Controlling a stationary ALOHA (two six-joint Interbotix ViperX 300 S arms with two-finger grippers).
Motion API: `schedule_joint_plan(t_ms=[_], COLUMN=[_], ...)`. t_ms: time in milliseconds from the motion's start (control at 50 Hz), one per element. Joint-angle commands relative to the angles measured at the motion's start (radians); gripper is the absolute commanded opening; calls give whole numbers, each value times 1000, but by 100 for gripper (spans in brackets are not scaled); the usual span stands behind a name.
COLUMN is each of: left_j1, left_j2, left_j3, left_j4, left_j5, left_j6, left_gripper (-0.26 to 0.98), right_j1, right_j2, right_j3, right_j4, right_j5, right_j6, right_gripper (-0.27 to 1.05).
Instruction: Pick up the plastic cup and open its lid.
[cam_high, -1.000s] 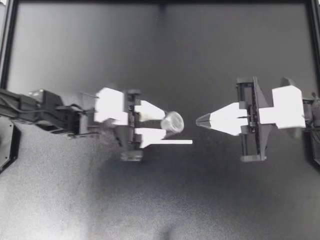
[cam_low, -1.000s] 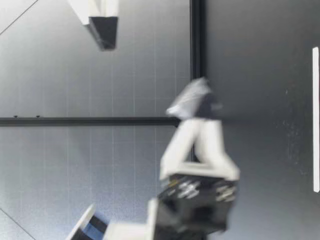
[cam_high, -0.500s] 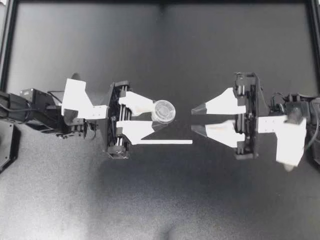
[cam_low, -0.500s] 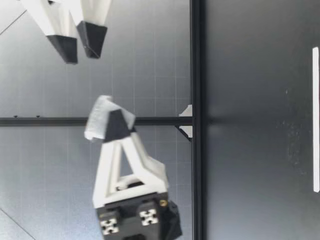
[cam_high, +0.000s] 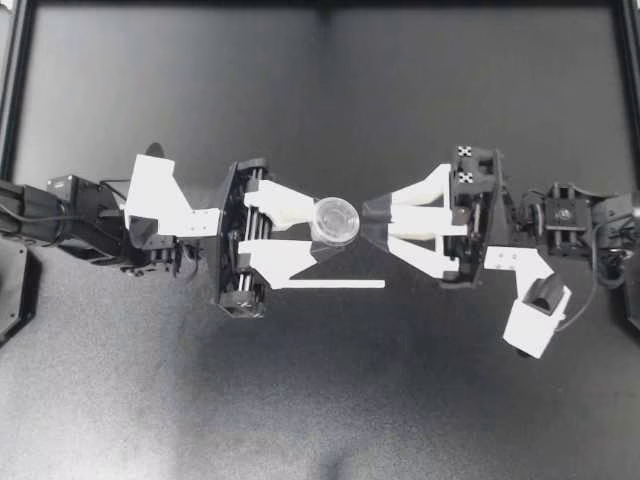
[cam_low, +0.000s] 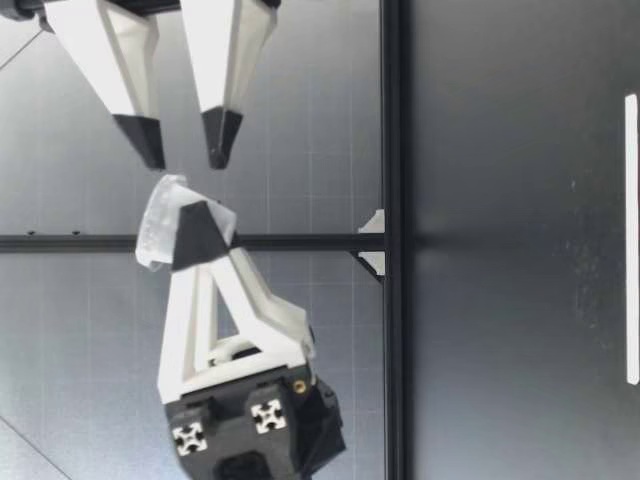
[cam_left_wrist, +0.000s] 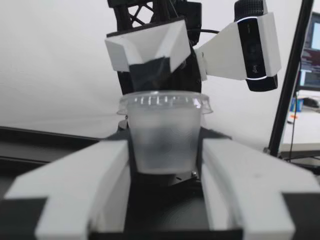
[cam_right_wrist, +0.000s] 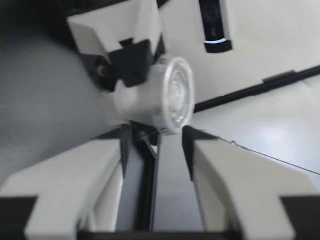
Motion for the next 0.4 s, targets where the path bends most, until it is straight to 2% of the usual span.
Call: schedule_joint_plan(t_ms=[0, 380], left_j1=[-2, -2], left_j2=[-12, 6], left_j3=[-8, -6], left_j4=[2, 2], left_j5=[-9, -8], left_j6=[-2, -5], left_gripper=[24, 24], right_j1=[5, 3], right_j2=[-3, 6], right_j3=[-21, -52], right_j4=[12, 14], right_j5=[-26, -34], right_j6=[-2, 0], right_gripper=[49, 49])
